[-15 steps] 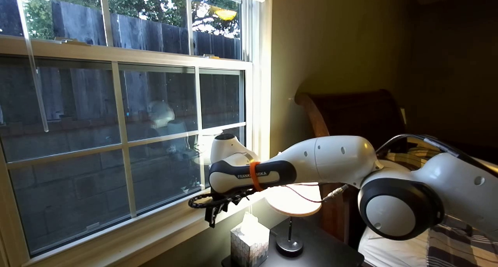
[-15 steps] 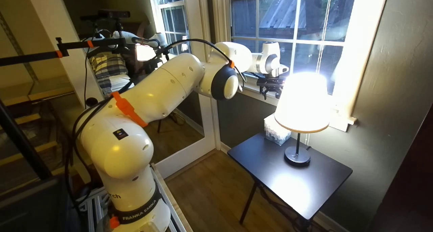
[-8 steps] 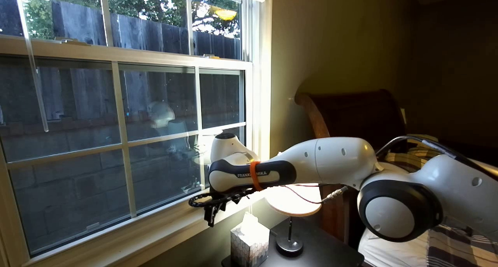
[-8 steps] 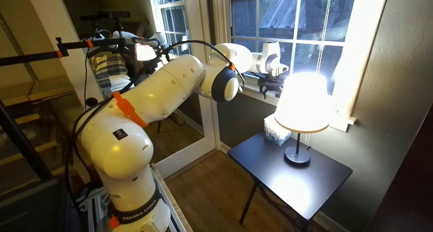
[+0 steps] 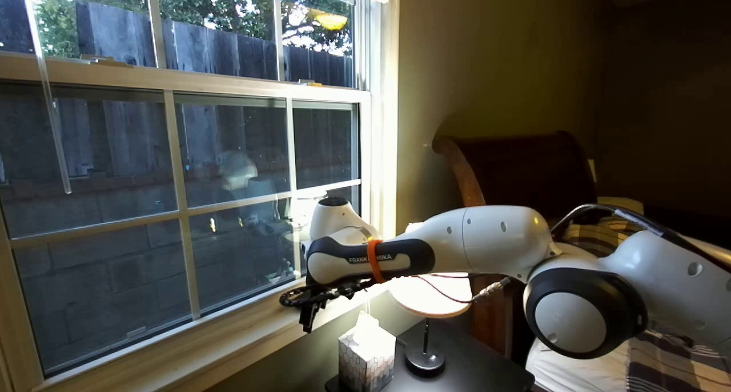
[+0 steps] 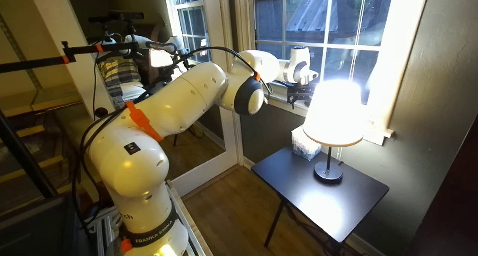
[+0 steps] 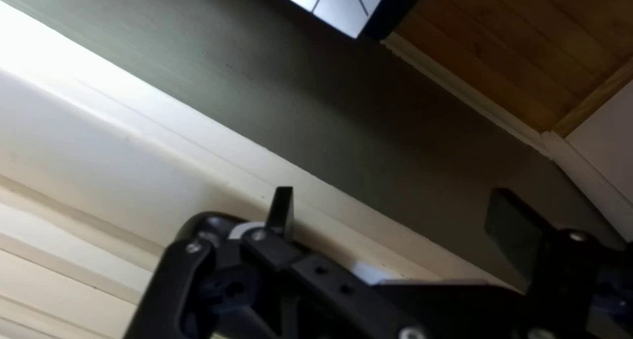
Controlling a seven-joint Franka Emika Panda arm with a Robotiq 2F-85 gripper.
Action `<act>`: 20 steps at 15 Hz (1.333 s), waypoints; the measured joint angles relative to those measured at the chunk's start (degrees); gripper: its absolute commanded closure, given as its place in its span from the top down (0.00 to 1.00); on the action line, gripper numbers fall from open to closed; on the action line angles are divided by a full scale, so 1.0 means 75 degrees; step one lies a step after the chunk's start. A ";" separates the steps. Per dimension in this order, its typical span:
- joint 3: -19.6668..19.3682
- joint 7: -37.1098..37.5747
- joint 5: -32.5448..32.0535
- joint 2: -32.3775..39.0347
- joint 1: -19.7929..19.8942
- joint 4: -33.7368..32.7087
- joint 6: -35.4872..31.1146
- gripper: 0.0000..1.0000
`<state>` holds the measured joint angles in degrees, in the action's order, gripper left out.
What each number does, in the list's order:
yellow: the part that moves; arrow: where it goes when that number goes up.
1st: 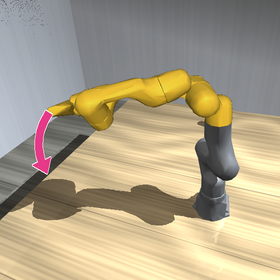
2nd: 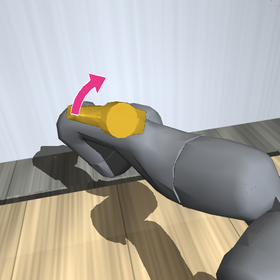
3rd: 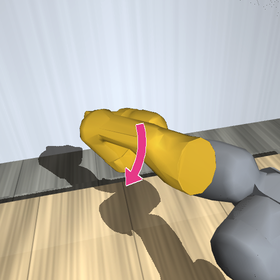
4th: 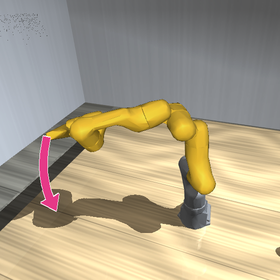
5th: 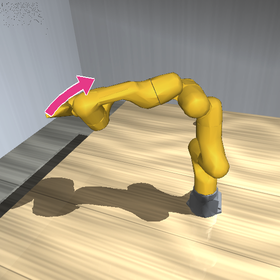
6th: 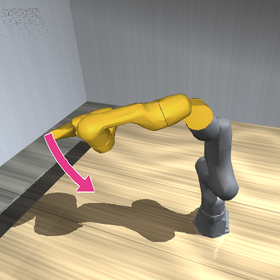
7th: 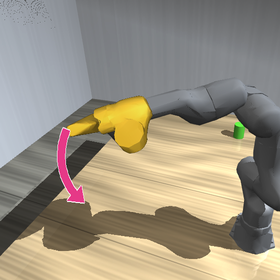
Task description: Push the black object on the windowsill backwards.
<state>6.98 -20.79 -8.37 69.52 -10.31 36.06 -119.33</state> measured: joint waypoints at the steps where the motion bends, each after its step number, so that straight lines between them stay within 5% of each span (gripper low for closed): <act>1: 0.0031 -0.0083 0.0000 0.0011 0.0000 -0.0002 -0.0009 1.00; 13: 0.0330 -0.0168 0.0037 0.0059 0.0011 -0.0015 0.0584 1.00; 20: 0.0179 0.1518 -0.0006 -0.0119 -0.0410 -0.0019 0.1978 1.00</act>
<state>8.32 -9.41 -8.41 68.62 -13.38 35.92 -104.50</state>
